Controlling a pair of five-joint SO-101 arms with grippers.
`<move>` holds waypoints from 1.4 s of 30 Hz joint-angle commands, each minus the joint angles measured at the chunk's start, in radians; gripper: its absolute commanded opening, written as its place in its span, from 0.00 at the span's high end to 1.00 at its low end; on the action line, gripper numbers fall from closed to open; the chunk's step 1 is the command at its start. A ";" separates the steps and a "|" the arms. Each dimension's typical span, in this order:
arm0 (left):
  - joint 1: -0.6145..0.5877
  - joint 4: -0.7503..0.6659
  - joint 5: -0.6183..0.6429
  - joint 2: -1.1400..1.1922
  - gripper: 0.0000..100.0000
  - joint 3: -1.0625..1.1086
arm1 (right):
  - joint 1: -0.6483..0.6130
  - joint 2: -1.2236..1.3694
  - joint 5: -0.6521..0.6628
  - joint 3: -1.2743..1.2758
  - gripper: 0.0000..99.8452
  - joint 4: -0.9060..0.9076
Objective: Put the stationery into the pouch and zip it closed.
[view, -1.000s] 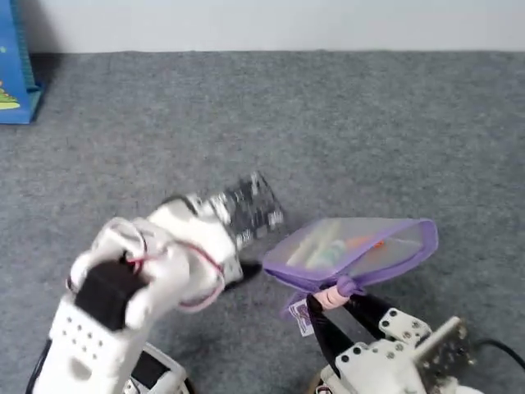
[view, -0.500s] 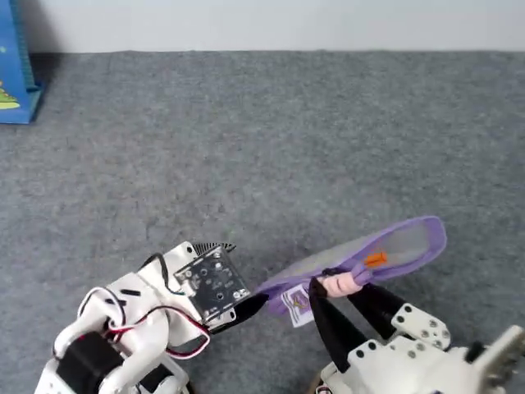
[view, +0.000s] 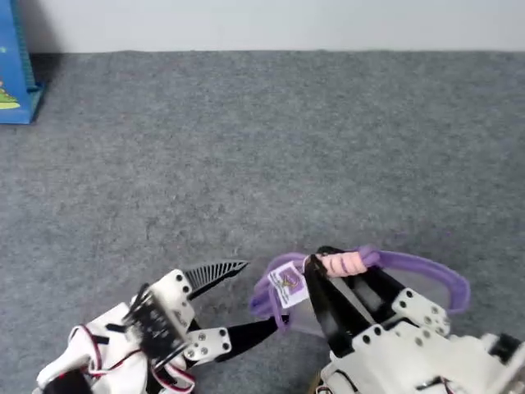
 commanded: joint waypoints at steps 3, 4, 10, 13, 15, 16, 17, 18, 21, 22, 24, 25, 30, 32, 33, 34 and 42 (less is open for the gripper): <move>-0.018 -0.002 0.012 -0.041 0.71 -0.012 | 0.010 -0.001 -0.034 0.002 0.99 -0.139; -0.023 -0.002 0.012 -0.049 0.71 -0.012 | 0.010 -0.001 -0.034 0.002 0.99 -0.154; -0.029 0.000 0.055 -0.078 0.72 -0.033 | 0.010 -0.001 -0.034 0.002 0.99 -0.237; -0.023 -0.003 0.089 -0.078 0.72 -0.073 | 0.008 -0.001 -0.041 0.000 0.99 -0.249; -0.023 -0.005 0.089 -0.077 0.72 -0.093 | 0.004 -0.001 -0.052 0.000 0.99 -0.245; -0.023 -0.005 0.089 -0.075 0.72 -0.096 | 0.004 -0.001 -0.061 -0.002 0.99 -0.245; -0.023 -0.005 0.089 -0.075 0.72 -0.094 | 0.004 -0.001 -0.074 -0.005 0.99 -0.245; -0.021 -0.005 0.089 -0.075 0.72 -0.091 | 0.004 -0.001 -0.086 -0.005 0.99 -0.248; -0.021 0.000 0.089 -0.075 0.72 -0.088 | 0.002 0.001 -0.107 -0.006 0.99 -0.246; -0.021 0.000 0.089 -0.075 0.72 -0.090 | 0.002 0.001 -0.117 -0.006 0.99 -0.243; 0.014 0.000 0.089 -0.075 0.72 -0.090 | -0.001 0.001 -0.135 -0.006 0.99 -0.242; 0.046 0.000 0.089 -0.074 0.72 -0.088 | -0.019 0.001 -0.140 -0.006 0.99 -0.242; 0.160 -0.018 0.089 -0.074 0.72 -0.050 | -0.114 0.002 -0.138 -0.006 0.99 -0.228; 0.157 -0.040 0.089 -0.074 0.72 -0.019 | -0.128 0.004 -0.140 -0.006 0.99 -0.205; 0.157 -0.051 0.086 -0.074 0.72 -0.004 | -0.151 0.004 -0.140 -0.006 0.99 -0.188; 0.157 -0.061 0.086 -0.074 0.72 0.012 | -0.179 0.004 -0.137 -0.006 0.99 -0.171; 0.157 -0.121 0.089 -0.074 0.72 0.044 | -0.317 0.004 -0.135 -0.005 0.99 -0.085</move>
